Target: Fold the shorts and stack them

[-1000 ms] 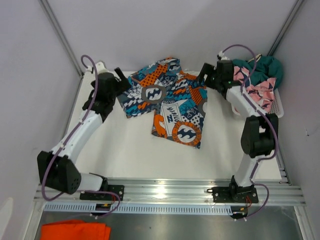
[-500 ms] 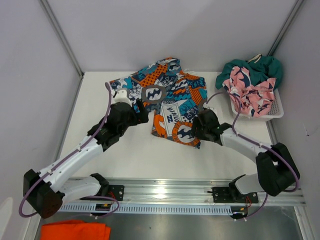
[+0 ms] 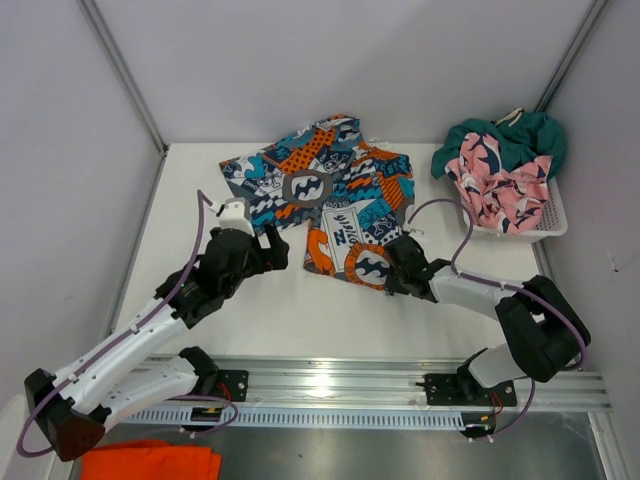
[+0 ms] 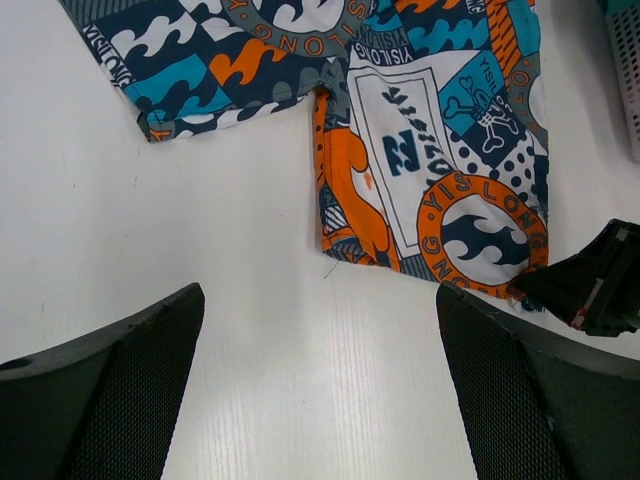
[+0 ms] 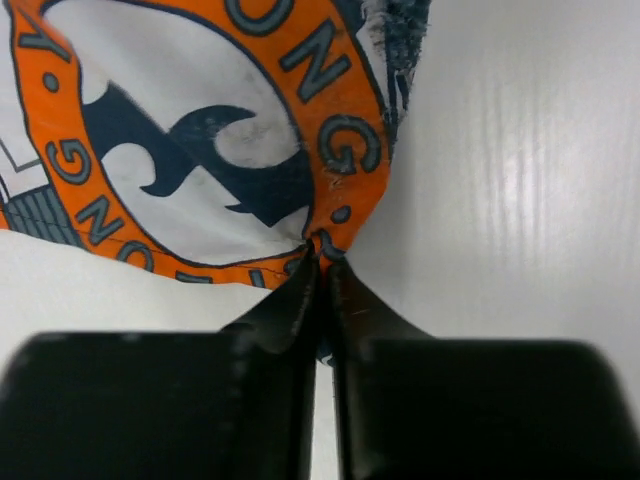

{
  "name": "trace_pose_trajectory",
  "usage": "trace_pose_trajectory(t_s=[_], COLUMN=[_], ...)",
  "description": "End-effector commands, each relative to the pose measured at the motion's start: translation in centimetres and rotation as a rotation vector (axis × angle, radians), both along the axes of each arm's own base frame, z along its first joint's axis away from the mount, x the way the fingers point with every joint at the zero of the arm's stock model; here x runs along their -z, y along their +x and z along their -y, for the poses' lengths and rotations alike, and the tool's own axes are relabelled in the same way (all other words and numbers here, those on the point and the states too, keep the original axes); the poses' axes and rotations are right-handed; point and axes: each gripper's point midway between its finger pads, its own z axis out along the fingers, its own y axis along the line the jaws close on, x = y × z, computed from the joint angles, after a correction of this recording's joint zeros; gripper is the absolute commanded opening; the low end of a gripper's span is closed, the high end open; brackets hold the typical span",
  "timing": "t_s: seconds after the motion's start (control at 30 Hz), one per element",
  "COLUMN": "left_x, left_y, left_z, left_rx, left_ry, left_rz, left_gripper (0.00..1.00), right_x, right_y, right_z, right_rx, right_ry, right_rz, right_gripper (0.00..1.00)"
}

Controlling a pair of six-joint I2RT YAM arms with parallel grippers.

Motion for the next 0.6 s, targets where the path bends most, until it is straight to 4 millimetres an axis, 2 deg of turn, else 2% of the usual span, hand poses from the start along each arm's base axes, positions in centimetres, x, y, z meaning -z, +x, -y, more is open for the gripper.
trace_pose_trajectory(t_s=[0.0, 0.03, 0.07, 0.1, 0.13, 0.17, 0.2, 0.23, 0.27, 0.3, 0.33, 0.37, 0.4, 0.43, 0.47, 0.5, 0.53, 0.57], left_x=[-0.1, 0.1, 0.1, 0.0, 0.1, 0.4, 0.3, 0.3, 0.5, 0.5, 0.5, 0.8, 0.7, 0.8, 1.0, 1.3, 1.6, 1.9], left_y=[-0.8, -1.0, -1.1, -1.3, -1.5, -1.7, -1.8, -1.9, -2.0, -2.1, -2.2, -2.3, -2.4, -2.7, -2.8, -2.9, -3.2, -3.3], left_z=[-0.8, -1.0, -1.0, -1.0, -1.2, -1.3, -1.4, -1.6, -1.7, -1.7, -1.8, -1.7, -1.5, -1.0, -0.8, -0.4, 0.3, 0.5], left_rx=[-0.009, -0.006, -0.002, 0.005, 0.006, 0.009, 0.009, 0.007, 0.006, 0.007, 0.011, 0.018, 0.027, 0.058, 0.079, 0.100, 0.147, 0.160], left_ry=[0.019, 0.026, 0.029, 0.024, 0.029, 0.035, 0.034, 0.035, 0.039, 0.037, 0.036, 0.036, 0.028, 0.018, 0.020, 0.014, 0.017, 0.020], left_rz=[0.002, -0.008, -0.009, -0.006, -0.012, -0.017, -0.015, -0.013, -0.016, -0.015, -0.015, -0.021, -0.017, -0.023, -0.023, -0.023, -0.023, -0.025], left_gripper=[0.99, 0.99, 0.99, 0.99, 0.99, 0.99, 0.99, 0.99, 0.99, 0.99, 0.99, 0.99, 0.99, 0.99, 0.99, 0.99, 0.99, 0.98], right_x=[-0.5, -1.2, -1.4, -2.2, -3.3, -3.7, -3.5, -3.7, -5.2, -5.6, -5.9, -7.0, -7.6, -9.0, -9.6, -8.9, -10.3, -9.8], right_y=[-0.6, -0.9, -3.3, -4.1, -5.2, -7.0, -10.8, -12.5, -13.6, -15.4, -15.6, -15.4, -14.3, -13.4, -12.7, -10.0, -9.0, -7.9], right_z=[-1.8, -2.6, -4.6, -5.5, -7.5, -9.3, -12.2, -13.5, -14.8, -15.7, -15.8, -15.4, -14.8, -14.3, -14.5, -12.0, -12.0, -10.5], right_rx=[-0.039, -0.057, -0.133, -0.153, -0.202, -0.253, -0.380, -0.432, -0.454, -0.509, -0.513, -0.505, -0.488, -0.472, -0.472, -0.414, -0.409, -0.377], right_ry=[-0.009, -0.013, -0.032, -0.050, -0.036, -0.019, -0.011, -0.012, -0.025, -0.051, -0.082, -0.103, -0.109, -0.065, 0.003, 0.001, 0.092, 0.100], right_rz=[0.012, 0.024, 0.016, 0.047, 0.064, 0.055, 0.022, 0.006, 0.008, 0.014, 0.017, 0.027, 0.036, 0.054, 0.040, 0.028, 0.047, 0.042], right_gripper=[0.02, 0.00, 0.00, 0.00, 0.00, 0.00, 0.00, 0.07, 0.37, 0.54, 0.72, 0.75, 0.77, 0.78, 0.78, 0.78, 0.78, 0.78])
